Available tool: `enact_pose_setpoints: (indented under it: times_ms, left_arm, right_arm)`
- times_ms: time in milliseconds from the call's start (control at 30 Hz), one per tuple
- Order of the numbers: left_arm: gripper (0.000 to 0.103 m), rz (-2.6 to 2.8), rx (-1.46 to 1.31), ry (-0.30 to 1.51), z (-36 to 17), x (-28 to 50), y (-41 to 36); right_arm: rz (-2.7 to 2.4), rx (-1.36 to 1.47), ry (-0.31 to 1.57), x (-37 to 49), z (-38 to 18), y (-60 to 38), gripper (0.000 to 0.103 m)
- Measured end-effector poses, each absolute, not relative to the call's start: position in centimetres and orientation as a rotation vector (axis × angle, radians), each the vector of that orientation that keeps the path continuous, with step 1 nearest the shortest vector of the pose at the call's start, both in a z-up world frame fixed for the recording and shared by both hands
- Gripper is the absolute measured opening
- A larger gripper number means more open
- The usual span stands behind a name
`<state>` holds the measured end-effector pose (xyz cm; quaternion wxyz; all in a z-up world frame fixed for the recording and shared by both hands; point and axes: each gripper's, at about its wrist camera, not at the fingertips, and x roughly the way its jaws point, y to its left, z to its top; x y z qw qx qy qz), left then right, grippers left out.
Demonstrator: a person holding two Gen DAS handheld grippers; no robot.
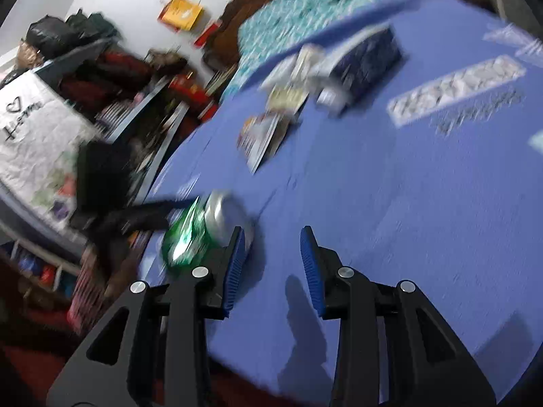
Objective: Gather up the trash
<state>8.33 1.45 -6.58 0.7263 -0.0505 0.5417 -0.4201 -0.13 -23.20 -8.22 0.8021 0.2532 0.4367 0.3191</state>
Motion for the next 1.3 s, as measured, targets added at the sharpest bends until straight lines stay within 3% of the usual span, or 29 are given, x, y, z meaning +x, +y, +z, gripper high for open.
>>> enact_pose_setpoints:
  times_ms: [233,333,400,467,567,667,833,867,900,967,1067,1300]
  left_arm:
    - [0.082,-1.047,-0.119,1.258,-8.2,8.0,0.5]
    - [0.073,-1.040,-0.142,1.252,-8.2,7.0,1.0]
    - [0.054,-1.007,-0.174,1.240,-8.3,6.5,2.0]
    - [0.049,-0.973,-0.230,1.222,-8.6,6.3,3.4]
    - [0.046,-0.924,-0.342,1.170,-9.3,5.3,5.4]
    - [0.046,-0.878,-0.434,1.132,-9.7,4.9,6.8]
    - [0.045,-0.814,-0.590,1.063,-9.5,4.7,10.5]
    - [0.045,-0.802,-0.605,1.055,-9.5,4.7,10.9]
    - [0.045,-0.782,-0.616,1.050,-9.5,4.7,11.6]
    - [0.045,-0.754,-0.618,1.051,-9.6,4.7,12.2]
    - [0.044,-0.734,-0.616,1.045,-9.2,4.7,12.5]
    - [0.040,-0.751,-0.607,1.020,-7.9,4.9,12.1]
  right_arm:
    - [0.781,0.416,0.996,-1.1,-8.3,-18.9,0.037]
    - [0.759,0.395,0.970,1.0,-7.4,-17.9,0.037]
    - [0.750,0.363,0.955,2.6,-6.9,-17.2,0.037]
    - [0.765,0.373,0.934,4.3,-6.3,-17.0,0.037]
    - [0.763,0.464,0.910,7.5,-5.4,-18.2,0.038]
    - [0.687,0.528,0.923,11.6,-5.6,-19.3,0.050]
    - [0.593,0.459,0.976,15.8,-7.3,-17.0,0.050]
    - [0.594,0.465,0.983,16.0,-7.8,-15.8,0.043]
    - [0.601,0.465,0.984,15.9,-8.0,-15.2,0.028]
    - [0.615,0.435,0.960,15.3,-7.4,-13.8,0.019]
    - [0.639,0.390,0.916,13.1,-6.0,-12.6,0.013]
    - [0.660,0.471,0.809,9.3,-2.1,-17.0,0.012]
